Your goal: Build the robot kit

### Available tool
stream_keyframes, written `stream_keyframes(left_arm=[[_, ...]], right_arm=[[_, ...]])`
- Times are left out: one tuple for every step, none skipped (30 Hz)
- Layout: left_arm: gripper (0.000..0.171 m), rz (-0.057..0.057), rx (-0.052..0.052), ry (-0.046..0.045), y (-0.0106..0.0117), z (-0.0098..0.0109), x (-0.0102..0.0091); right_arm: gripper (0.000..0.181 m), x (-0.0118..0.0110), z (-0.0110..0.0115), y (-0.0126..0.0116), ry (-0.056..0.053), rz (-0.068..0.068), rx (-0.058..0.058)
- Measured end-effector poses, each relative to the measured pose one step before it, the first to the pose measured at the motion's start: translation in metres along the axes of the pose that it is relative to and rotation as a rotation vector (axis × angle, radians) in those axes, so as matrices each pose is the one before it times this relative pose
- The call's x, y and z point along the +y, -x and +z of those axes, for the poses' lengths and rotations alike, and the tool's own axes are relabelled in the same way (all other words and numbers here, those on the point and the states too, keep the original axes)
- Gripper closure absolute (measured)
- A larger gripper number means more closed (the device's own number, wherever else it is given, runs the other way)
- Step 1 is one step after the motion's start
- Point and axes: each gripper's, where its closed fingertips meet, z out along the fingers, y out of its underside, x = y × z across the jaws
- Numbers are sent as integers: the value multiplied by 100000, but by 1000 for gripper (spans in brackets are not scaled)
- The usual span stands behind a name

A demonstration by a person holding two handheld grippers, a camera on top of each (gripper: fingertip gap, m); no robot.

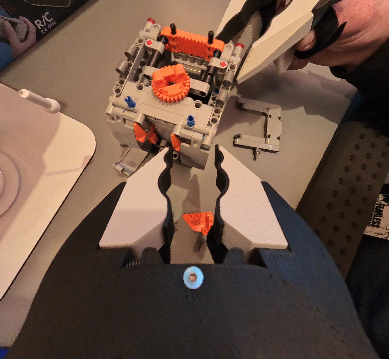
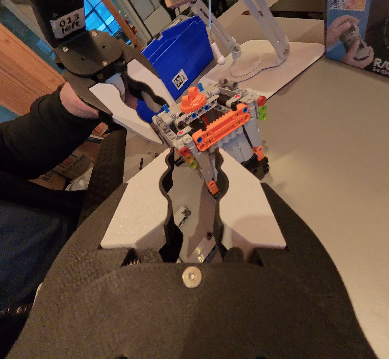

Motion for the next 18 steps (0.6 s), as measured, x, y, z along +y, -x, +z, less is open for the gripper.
stream_keyframes(left_arm=[[136,-190,-179,-305,-1,98,-67],[138,43,-1142,-204,139,48,-48],[139,-385,-280,-178,63,16,-73],[139,-869,155,-255,32,1,-75],[139,-611,-31,-415,66,12,-96],[139,-362,7,-554,32,23,-90],[139,-417,49,-365,-13,26,-42],[139,-161,-20,-66,-62,42,24],[139,189,-319,-66,-112,44,52],[139,289,-778,-410,-127,47,33],[139,87,-922,-477,-116,71,43],[139,-80,-806,-454,-130,89,63],[139,95,-672,-384,-169,117,72],[139,585,-920,-299,-153,135,81],[139,875,-1245,-447,-96,106,68],[139,202,-1123,-604,-74,81,19],[139,271,-1080,-662,-62,67,-21],[139,631,-782,-550,-66,37,-1]], right_arm=[[144,-52,-41,-142,-288,395,125],[144,-20,-26,-45,-111,295,-283],[145,-48,-9,-39,-132,-8,7],[145,-68,-2,-49,-118,-115,223],[145,-74,3,-64,-184,119,197],[145,-78,-14,-66,-247,251,116],[145,-5,-31,-41,-6,-133,54],[144,82,-37,13,432,-680,77],[144,118,-61,12,554,-554,30],[144,99,-68,-19,356,-156,48],[144,94,-66,-86,138,-422,492],[145,107,-67,-107,200,-1292,874],[148,148,-42,-67,429,-1625,729],[149,164,-35,-22,537,-916,407],[148,169,-45,-15,570,-387,127],[148,128,-71,-39,234,-366,300],[148,80,-63,-36,-44,-332,288],[148,54,-71,-49,-121,-56,419]])
